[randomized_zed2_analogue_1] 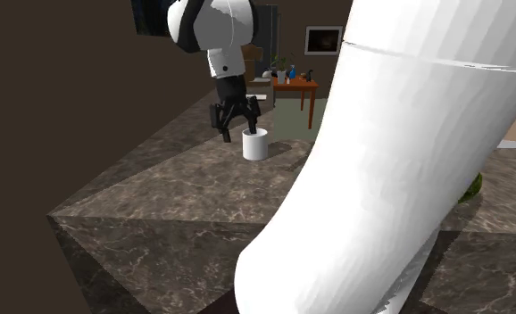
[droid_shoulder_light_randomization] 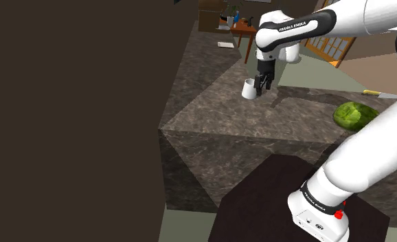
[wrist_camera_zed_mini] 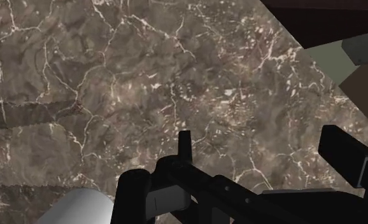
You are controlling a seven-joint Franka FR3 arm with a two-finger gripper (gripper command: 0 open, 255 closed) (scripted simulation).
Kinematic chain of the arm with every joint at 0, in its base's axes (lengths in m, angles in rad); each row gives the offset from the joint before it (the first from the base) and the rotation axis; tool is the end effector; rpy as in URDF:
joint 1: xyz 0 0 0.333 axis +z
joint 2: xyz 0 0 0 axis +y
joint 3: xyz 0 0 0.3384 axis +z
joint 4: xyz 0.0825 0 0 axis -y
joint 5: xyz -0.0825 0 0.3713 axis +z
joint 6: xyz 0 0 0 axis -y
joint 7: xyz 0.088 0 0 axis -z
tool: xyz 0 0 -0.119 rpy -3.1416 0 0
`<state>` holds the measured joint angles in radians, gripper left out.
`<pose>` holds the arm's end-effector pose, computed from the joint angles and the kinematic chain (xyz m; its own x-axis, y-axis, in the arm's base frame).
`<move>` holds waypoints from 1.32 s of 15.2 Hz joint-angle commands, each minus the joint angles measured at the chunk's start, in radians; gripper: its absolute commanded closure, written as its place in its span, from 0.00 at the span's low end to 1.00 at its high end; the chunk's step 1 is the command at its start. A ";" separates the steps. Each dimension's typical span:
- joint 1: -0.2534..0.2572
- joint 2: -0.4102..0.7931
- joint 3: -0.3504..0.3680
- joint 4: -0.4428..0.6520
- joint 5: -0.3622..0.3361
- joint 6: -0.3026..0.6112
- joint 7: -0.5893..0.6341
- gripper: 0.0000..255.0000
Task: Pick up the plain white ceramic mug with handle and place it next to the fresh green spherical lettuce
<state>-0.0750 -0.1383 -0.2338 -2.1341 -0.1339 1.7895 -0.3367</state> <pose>0.4428 -0.1583 0.4657 0.9712 0.0724 -0.2271 0.0780 -0.9968 0.0156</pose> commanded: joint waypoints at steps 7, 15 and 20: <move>-0.046 0.311 -0.047 0.285 0.060 0.049 -0.131 0.00; -0.131 0.638 -0.049 0.671 0.142 0.008 -0.238 0.00; -0.159 0.729 -0.043 0.757 0.160 0.019 -0.258 0.00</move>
<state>-0.2326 0.5898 -0.2771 -1.3660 0.0260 1.7950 -0.5925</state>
